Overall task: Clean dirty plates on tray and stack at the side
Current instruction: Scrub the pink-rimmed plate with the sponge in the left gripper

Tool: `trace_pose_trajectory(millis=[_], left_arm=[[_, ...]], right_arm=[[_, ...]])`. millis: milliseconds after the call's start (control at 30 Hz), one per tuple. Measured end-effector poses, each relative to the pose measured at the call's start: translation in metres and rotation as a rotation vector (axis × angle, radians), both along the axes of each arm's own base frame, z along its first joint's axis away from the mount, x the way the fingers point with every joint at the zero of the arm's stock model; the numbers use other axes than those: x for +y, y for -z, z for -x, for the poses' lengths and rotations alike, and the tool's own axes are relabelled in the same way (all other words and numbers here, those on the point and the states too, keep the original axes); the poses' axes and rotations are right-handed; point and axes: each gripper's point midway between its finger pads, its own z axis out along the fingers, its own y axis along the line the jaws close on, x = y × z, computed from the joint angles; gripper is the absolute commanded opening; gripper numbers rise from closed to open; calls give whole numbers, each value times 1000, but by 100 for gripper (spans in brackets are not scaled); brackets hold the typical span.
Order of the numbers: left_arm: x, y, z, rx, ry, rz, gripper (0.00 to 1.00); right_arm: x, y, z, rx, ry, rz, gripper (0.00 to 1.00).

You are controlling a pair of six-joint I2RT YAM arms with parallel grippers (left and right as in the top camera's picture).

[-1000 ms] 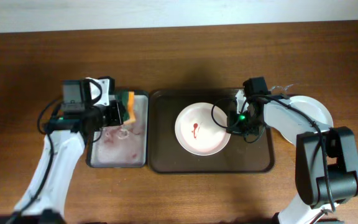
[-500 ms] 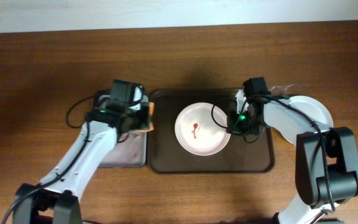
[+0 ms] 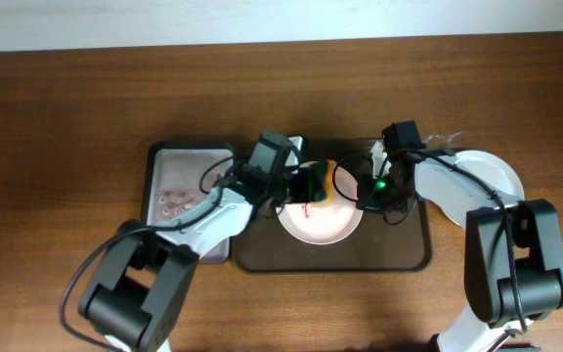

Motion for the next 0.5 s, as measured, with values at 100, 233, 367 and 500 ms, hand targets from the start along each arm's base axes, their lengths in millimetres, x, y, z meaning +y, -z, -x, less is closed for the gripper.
trace_pose_trajectory(millis=[100,233,367,500], left_arm=[[-8,16,9,47,32,9,0],[-2,37,19,131,34,-28,0],[25,49,24,229,-9,-112,0],[54,46,24,257,-33,-162,0]], right_arm=[[0,0,0,0,0,0,4],[0,0,2,9,-1,1,4],[0,0,4,16,-4,2,4],[0,0,4,16,-4,2,4]])
